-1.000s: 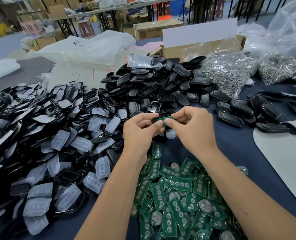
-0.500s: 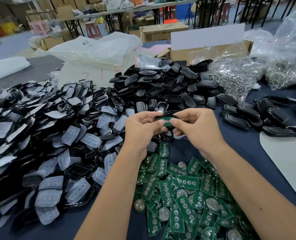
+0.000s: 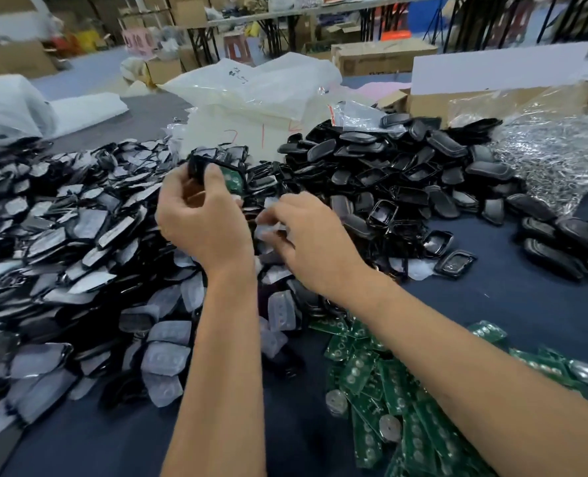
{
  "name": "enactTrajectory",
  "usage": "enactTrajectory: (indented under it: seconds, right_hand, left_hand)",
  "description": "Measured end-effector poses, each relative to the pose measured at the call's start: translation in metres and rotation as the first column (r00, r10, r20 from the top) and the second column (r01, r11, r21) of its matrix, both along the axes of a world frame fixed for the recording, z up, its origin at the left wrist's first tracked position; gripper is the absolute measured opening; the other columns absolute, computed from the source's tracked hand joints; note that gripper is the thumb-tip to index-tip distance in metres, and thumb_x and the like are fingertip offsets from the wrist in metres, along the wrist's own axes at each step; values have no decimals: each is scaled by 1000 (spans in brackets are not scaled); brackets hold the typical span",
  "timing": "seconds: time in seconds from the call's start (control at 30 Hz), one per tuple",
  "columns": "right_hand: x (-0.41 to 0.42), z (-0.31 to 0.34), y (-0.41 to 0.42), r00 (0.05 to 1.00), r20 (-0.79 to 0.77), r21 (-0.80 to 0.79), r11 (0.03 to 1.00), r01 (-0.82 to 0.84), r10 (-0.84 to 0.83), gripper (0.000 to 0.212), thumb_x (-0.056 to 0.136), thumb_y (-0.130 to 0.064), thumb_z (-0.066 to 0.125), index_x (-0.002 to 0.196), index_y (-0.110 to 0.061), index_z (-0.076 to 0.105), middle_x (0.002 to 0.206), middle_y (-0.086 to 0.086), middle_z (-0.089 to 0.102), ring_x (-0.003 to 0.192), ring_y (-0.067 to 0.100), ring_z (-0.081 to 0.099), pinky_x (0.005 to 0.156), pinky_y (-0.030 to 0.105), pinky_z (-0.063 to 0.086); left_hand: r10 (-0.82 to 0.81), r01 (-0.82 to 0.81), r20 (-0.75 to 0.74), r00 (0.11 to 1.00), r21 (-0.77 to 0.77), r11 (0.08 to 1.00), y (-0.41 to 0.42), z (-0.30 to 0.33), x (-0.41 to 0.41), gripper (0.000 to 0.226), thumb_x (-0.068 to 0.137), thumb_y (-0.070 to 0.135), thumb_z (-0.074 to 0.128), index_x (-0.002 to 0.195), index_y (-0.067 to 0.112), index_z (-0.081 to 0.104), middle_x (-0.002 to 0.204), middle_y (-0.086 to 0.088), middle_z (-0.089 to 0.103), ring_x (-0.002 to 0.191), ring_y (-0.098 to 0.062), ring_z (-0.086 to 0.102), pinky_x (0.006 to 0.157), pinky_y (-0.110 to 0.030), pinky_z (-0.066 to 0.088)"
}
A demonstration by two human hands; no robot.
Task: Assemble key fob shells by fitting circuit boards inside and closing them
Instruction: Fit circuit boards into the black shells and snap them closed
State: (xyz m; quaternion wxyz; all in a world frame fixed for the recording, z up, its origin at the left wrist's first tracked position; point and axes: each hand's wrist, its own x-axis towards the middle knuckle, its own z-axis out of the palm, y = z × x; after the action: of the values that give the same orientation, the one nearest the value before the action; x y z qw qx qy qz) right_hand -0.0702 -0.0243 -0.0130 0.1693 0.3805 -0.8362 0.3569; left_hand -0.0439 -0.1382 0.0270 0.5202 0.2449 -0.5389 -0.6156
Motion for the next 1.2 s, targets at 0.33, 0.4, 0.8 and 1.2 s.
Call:
enactTrajectory:
  seconds: [0.33,0.4,0.8,1.2]
  right_hand:
    - [8,14,-56,922,-311,540,841,-29,231,31,104,-26,44,118,-32,71,124,-19,64,130,16,41,89,31,33]
    - [6,13,-53,920,-317,562,827,-12,228,30,105,-28,43,117,-33,70,124,-19,63,129,14,39,90,30,34]
    - [-5,8,101,891,393,-342,864,371,-227,14,92,-19,78,104,-26,80,70,-13,73,72,-1,68,68,16,50]
    - [-4,-22,175,833,523,-462,762,454,-180,22,96,-14,75,91,-35,81,88,-12,80,88,8,75,84,28,59]
  left_hand:
    - [193,-193,11,981,122,974,-45,-3,5,20,87,11,72,75,25,63,76,3,66,66,-17,64,63,-44,63]
    - [182,-179,-6,983,132,975,-44,-4,4,17,87,11,72,77,23,65,80,0,68,69,-20,66,61,-41,62]
    - [-330,373,290,898,-105,922,25,-24,-13,16,90,18,78,101,25,70,88,-1,76,71,-20,72,70,-33,62]
    - [-412,731,621,667,-441,521,105,-70,-17,15,96,29,72,110,26,72,90,16,69,82,-3,65,82,-32,57]
